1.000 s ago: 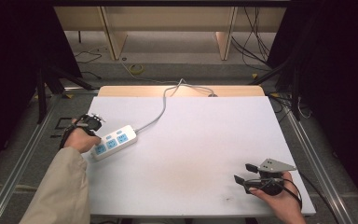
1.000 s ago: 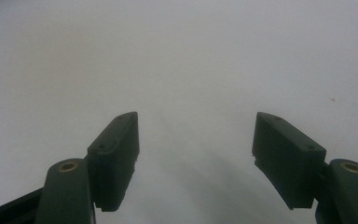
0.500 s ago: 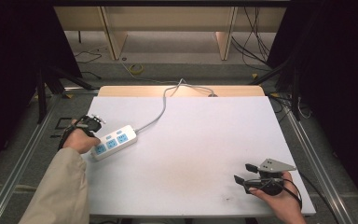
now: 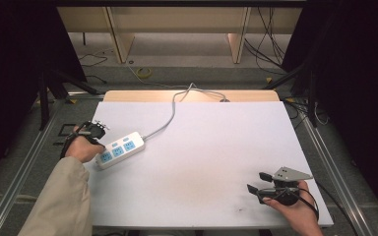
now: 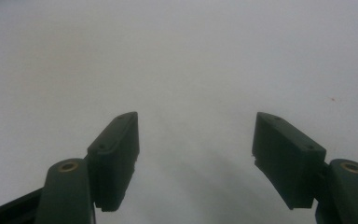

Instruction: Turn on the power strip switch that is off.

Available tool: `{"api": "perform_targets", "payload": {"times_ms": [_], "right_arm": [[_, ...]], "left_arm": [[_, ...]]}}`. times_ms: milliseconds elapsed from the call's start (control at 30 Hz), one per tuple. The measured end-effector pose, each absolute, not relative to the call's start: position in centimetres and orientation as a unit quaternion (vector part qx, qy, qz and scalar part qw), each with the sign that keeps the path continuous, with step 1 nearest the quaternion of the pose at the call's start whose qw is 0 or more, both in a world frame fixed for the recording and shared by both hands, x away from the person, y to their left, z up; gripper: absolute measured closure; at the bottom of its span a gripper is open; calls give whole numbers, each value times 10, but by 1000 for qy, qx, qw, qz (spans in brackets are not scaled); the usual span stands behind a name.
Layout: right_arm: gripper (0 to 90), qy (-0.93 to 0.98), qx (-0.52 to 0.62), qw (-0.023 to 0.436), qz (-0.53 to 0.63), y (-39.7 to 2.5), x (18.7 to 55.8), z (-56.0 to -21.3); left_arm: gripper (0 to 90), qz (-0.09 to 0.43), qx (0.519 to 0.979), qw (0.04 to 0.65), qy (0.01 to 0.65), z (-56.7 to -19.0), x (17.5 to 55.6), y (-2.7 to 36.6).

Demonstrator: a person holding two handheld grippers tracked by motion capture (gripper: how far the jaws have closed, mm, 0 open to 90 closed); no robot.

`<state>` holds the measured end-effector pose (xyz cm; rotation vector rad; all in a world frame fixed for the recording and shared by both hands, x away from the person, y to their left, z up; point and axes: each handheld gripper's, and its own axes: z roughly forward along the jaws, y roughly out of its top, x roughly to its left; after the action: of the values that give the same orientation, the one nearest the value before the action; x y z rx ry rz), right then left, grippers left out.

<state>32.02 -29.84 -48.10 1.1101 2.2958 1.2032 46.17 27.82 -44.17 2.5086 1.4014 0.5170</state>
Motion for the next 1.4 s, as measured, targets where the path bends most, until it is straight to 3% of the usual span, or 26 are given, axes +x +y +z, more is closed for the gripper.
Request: {"api": "perform_targets", "payload": {"times_ms": [1400], "right_arm": [[326,803,389,161,422,-298,320,-481]], "left_arm": [[664,198,848,214,442,-419,440,236]]}}
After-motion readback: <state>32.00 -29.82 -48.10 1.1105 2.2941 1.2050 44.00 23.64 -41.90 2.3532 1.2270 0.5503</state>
